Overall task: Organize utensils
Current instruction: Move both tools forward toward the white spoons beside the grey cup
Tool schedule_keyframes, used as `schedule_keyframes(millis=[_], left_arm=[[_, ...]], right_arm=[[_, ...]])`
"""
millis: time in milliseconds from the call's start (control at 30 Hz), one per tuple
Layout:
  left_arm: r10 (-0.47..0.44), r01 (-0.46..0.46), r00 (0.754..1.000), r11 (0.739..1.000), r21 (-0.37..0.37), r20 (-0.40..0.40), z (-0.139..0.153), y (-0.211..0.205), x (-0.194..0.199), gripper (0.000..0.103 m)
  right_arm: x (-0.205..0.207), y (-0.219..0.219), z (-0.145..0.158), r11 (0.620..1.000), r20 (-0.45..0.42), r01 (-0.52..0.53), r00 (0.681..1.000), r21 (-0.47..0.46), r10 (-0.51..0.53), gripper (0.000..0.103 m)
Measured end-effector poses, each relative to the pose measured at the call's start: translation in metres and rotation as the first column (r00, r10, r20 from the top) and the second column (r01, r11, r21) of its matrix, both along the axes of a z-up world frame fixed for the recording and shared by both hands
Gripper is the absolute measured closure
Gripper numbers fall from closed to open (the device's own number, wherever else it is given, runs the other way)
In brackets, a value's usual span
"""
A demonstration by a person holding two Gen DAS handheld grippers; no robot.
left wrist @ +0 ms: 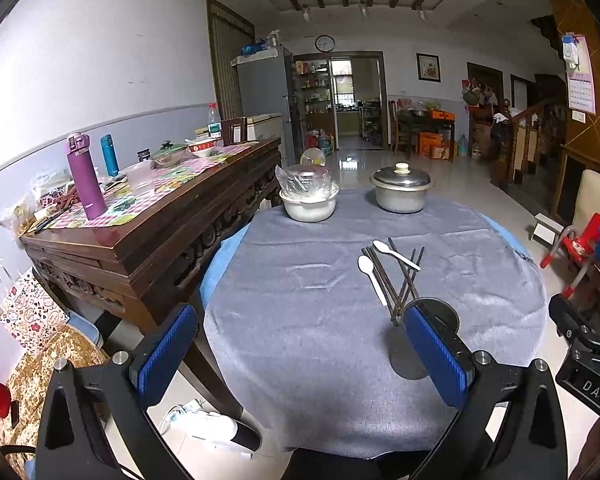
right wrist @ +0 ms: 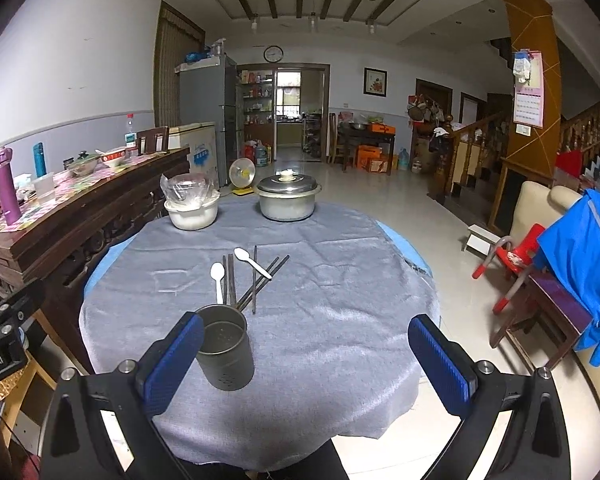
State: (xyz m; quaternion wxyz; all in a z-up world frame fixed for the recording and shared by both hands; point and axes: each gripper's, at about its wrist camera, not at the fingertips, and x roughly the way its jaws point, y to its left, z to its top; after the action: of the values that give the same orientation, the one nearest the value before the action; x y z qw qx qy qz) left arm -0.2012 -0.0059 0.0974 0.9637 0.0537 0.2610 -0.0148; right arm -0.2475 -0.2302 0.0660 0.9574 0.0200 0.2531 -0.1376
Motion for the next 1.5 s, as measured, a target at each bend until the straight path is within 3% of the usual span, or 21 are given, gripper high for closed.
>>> schedule_keyframes(millis=[500,1500], left_arm=[[-0.012,0.012,1.0,1.0,0.003,-0.019,-0.006,-0.002,0.0,0.0],[-0.056,0.061,0.995,0.997,0.055,-0.089,-0.026,-0.033,0.006,0.0]], right_arm=[[0.004,0.0,-0.007,1.0,-0.033,0.013,0.999,-0.024,-0.014,0.0],[0.017,-0.018,-0.036,0.998,-0.152,0.044,0.988,0.038,-0.037,0.0]])
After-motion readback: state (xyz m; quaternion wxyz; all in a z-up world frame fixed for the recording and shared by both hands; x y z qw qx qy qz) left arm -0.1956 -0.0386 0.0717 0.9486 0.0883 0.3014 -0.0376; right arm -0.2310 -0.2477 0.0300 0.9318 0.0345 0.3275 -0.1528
